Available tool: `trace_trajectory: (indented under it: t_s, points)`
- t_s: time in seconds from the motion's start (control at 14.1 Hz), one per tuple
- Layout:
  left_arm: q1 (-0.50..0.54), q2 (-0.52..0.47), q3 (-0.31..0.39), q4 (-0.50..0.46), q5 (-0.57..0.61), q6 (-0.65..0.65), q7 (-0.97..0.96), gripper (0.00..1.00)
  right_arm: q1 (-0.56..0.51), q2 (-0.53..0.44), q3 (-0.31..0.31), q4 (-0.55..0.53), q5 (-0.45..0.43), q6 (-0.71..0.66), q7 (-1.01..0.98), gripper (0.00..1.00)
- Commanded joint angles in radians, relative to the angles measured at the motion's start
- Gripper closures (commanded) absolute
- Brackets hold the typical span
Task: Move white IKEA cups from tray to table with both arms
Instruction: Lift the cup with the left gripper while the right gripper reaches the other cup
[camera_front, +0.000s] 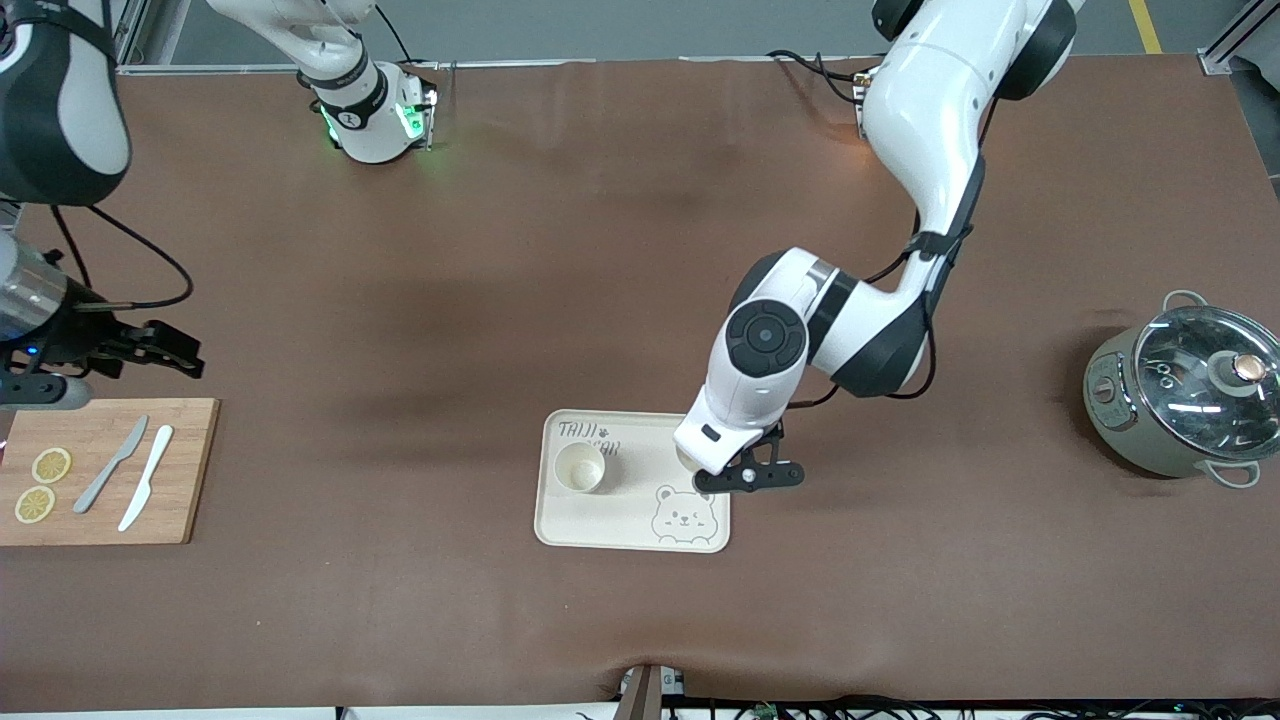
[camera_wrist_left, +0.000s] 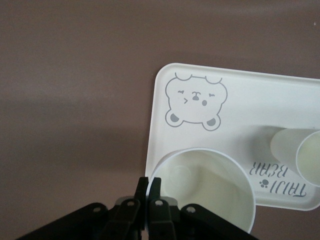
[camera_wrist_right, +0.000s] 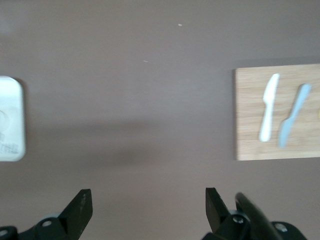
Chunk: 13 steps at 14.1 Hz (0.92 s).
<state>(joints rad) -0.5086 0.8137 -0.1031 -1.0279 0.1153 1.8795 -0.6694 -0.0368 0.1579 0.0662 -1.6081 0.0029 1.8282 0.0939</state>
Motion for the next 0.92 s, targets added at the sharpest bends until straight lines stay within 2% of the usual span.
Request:
trace_trajectory:
  t_s: [0.0, 0.07, 0.21, 0.42, 0.57, 0.85]
  points:
    - [0.008, -0.079, -0.006, -0.027, -0.016, -0.089, 0.034, 1.0, 0.104, 0.023, -0.003, 0.023, 0.019, 0.041, 0.22, 0.0]
    - [0.012, -0.103, -0.006, -0.04, -0.017, -0.118, 0.051, 1.0, 0.124, 0.037, -0.002, 0.022, 0.017, 0.067, 0.3, 0.0]
    - [0.028, -0.171, -0.007, -0.122, -0.019, -0.108, 0.079, 1.0, 0.191, 0.069, -0.003, 0.022, 0.006, 0.11, 0.415, 0.0]
    - [0.073, -0.258, -0.024, -0.259, -0.019, -0.027, 0.109, 1.0, 0.265, 0.127, -0.003, 0.023, 0.002, 0.199, 0.603, 0.0]
    - [0.131, -0.318, -0.059, -0.369, -0.019, 0.05, 0.143, 1.0, 0.304, 0.179, -0.005, 0.042, -0.004, 0.247, 0.703, 0.0]
    - [0.272, -0.41, -0.138, -0.536, -0.019, 0.128, 0.255, 1.0, 0.373, 0.304, -0.005, 0.124, -0.112, 0.263, 0.88, 0.0]
